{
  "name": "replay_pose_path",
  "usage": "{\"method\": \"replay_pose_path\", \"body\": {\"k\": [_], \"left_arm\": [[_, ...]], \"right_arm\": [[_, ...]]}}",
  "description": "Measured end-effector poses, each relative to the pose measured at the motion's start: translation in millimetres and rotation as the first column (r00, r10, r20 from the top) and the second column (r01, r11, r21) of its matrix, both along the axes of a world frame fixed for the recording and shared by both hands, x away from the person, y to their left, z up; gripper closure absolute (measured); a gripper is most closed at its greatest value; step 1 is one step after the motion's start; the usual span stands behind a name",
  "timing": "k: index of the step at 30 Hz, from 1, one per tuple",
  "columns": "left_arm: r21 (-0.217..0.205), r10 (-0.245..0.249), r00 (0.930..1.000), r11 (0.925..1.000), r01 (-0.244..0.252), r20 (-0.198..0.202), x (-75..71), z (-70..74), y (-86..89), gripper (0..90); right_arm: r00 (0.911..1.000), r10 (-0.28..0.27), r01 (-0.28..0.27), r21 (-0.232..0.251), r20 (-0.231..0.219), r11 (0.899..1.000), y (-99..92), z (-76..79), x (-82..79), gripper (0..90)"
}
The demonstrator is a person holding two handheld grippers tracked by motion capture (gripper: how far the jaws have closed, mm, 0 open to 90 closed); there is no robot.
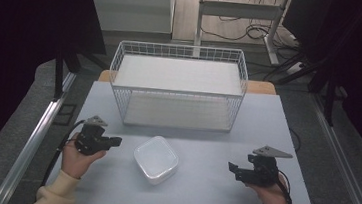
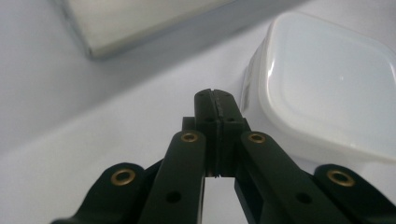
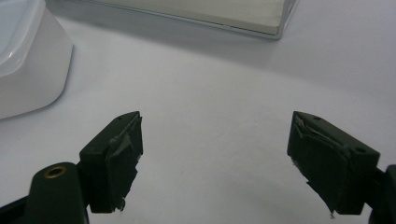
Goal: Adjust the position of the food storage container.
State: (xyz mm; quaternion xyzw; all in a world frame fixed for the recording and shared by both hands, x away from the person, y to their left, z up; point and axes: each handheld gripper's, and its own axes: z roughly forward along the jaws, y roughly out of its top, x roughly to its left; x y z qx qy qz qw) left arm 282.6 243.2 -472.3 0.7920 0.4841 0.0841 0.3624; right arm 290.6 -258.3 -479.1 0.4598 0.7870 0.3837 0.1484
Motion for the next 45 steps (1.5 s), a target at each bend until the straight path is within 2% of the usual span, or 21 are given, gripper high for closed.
{"method": "replay_pose_path", "body": {"k": [1, 5, 9, 15, 17, 29, 36, 39, 45], "left_arm": [[0.017, 0.007, 0.9999, 0.9998, -0.007, -0.016, -5.6, -4.8, 0.0, 90.0], [0.026, 0.000, 0.9991, 0.9997, 0.002, -0.043, -13.2, -14.6, -2.9, 90.0], [0.047, -0.011, 0.9982, 0.9988, 0.013, -0.058, -15.3, -19.8, -8.1, 90.0], [0.034, -0.037, 0.9951, 0.9986, 0.040, -0.092, -12.5, -26.4, -16.9, 90.0], [0.016, -0.051, 0.9938, 0.9985, 0.052, -0.099, -11.7, -27.8, -19.7, 90.0], [-0.047, -0.059, 0.9905, 0.9975, 0.053, -0.124, -4.0, -33.2, -26.5, 90.0], [-0.050, -0.070, 0.9897, 0.9967, 0.064, -0.125, -1.8, -32.6, -34.0, 90.0], [-0.026, -0.065, 0.9909, 0.9977, 0.062, -0.118, 2.1, -32.2, -40.2, 90.0], [-0.044, -0.059, 0.9907, 0.9976, 0.054, -0.123, 6.9, -33.5, -44.3, 90.0]], "right_arm": [[1.0000, 0.003, -0.003, -0.003, 0.000, 1.000, 0.7, -0.5, 0.1, 18.1], [1.0000, 0.006, -0.006, -0.007, -0.002, 1.000, 0.7, -1.5, 0.4, 18.1], [1.0000, 0.005, -0.005, -0.008, 0.000, 1.000, -0.8, -1.7, 0.4, 18.1], [1.0000, 0.003, -0.003, -0.009, -0.001, 1.000, -1.6, -1.6, 0.0, 18.1], [1.0000, 0.002, -0.002, -0.009, -0.002, 1.000, -1.7, -1.8, 0.2, 18.1], [1.0000, 0.006, -0.006, -0.015, -0.004, 1.000, 0.1, -2.6, 0.1, 18.1], [1.0000, 0.008, -0.008, -0.011, 0.003, 1.000, 1.9, -0.5, -1.2, 18.1], [0.9999, 0.013, -0.013, -0.015, -0.003, 1.000, 3.7, -1.4, -1.4, 18.1], [0.9999, 0.010, -0.010, -0.016, -0.003, 1.000, 1.9, -2.3, -0.5, 18.1]]}}
